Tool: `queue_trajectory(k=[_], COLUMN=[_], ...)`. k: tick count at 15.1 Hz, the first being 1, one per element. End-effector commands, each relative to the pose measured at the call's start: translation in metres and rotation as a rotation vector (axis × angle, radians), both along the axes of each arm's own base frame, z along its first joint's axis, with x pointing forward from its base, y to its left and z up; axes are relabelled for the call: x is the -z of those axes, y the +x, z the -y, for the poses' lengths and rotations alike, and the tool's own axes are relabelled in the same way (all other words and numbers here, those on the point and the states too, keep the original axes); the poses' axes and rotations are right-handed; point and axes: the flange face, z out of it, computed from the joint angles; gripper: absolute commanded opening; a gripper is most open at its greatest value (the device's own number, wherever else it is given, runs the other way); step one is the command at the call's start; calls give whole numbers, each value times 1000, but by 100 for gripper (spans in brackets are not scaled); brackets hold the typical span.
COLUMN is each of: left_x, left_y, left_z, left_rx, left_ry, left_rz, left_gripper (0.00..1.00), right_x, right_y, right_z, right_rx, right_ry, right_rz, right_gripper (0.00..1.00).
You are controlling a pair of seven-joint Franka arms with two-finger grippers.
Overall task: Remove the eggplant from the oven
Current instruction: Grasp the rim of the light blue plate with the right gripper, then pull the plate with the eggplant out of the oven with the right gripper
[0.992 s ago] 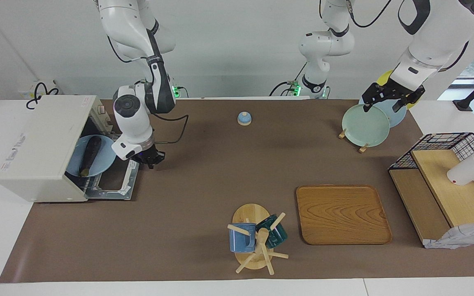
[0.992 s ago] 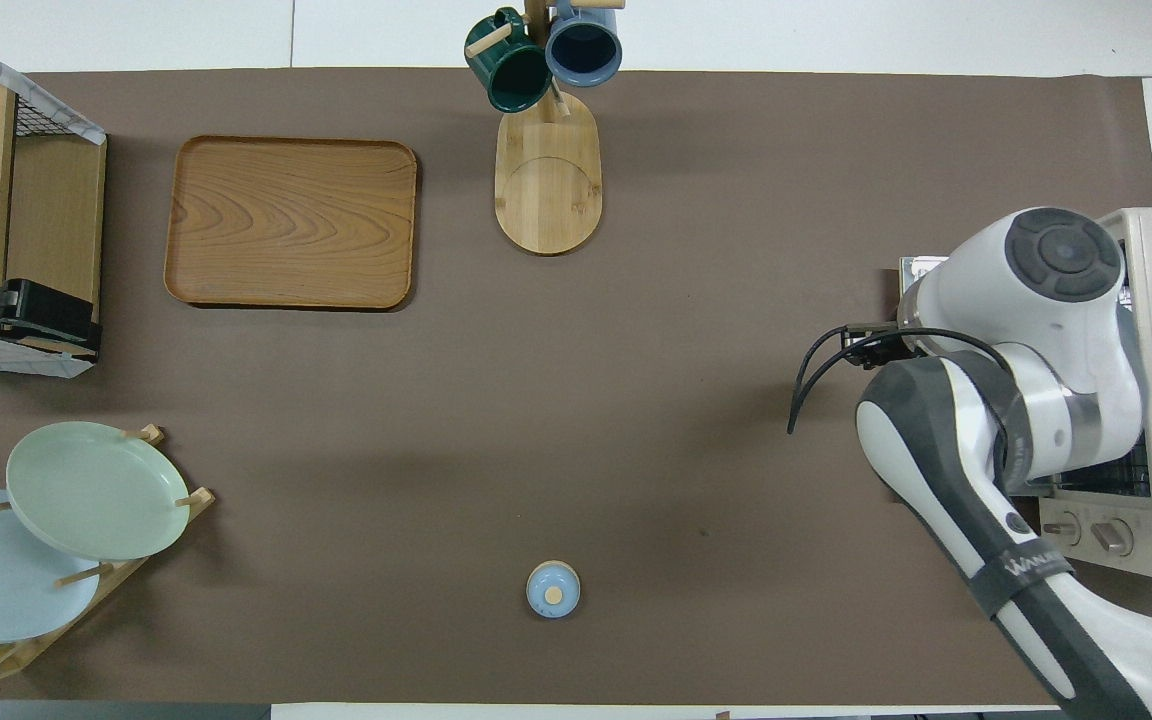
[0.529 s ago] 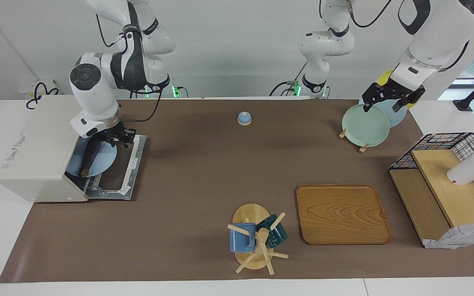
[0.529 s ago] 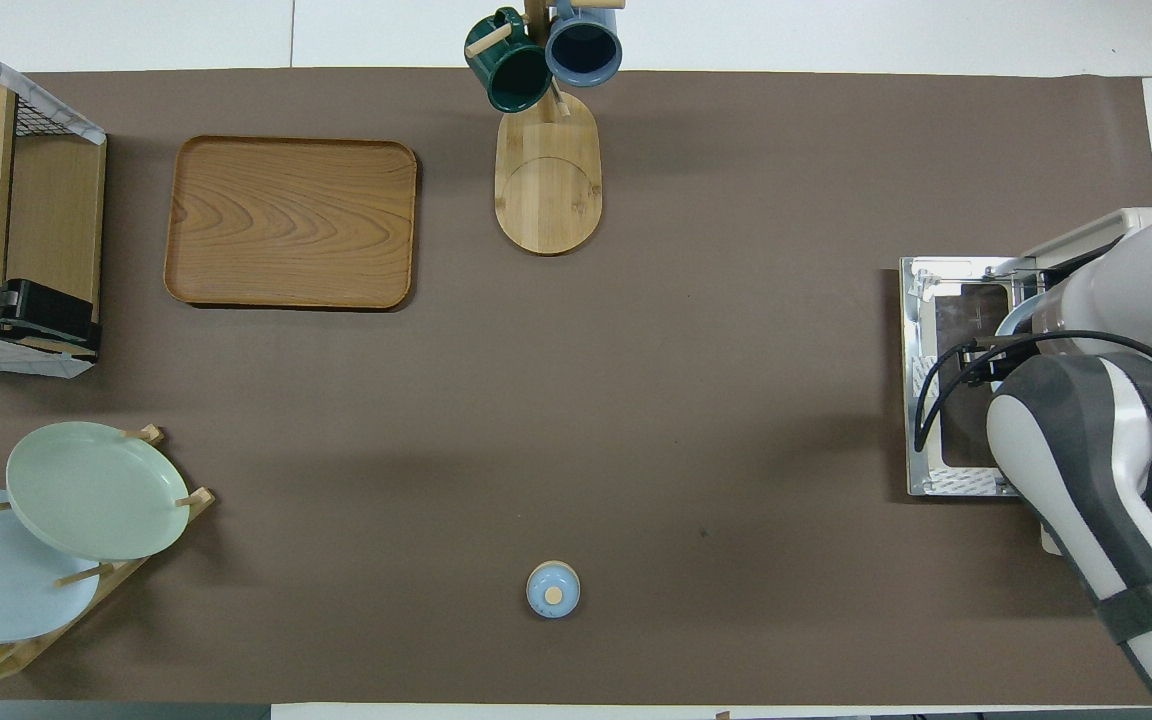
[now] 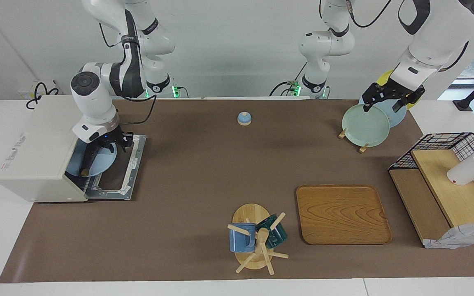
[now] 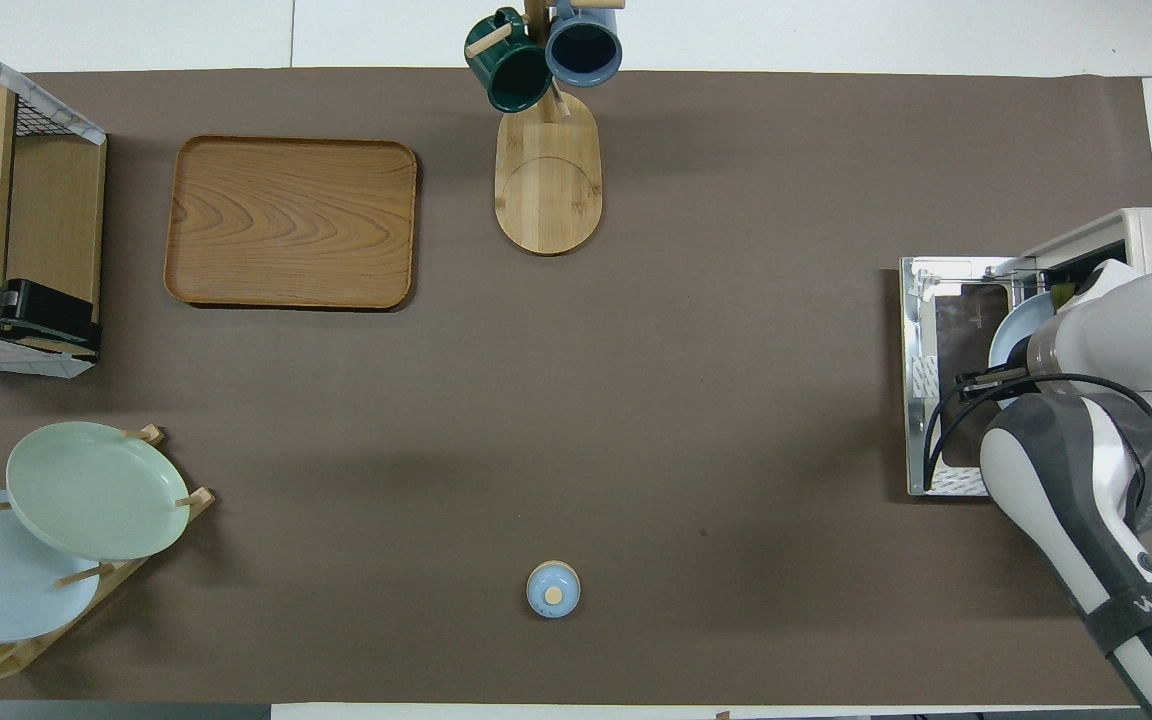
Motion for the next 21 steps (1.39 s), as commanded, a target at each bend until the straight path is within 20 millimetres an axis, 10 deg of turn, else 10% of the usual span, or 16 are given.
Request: queue_trajectory(k=[1,8,11,15,21], left_x=[-4,-4,-4,-4,-4], left_y=[-5,-5,-5,-5,-5], left_z=[-2,-2,-2,-2,-2], left_rx=[-7,-7,-7,-7,-7], left_ry=[22,22,22,22,22], left_rz=[0,0,0,0,0], left_gripper=[100,100,100,100,100], right_x=[-3,16,16,11,-42], right_y=[-8,-14,-14,-8,-4], right_z=[8,18,17,2,-214], right_rx=[-48,-43,-84,-141,-211], right_ry=[-8,-2,-1,-20,-127], right_rz=[11,31,25,-3,-8], right_gripper=[46,41,0,0,0])
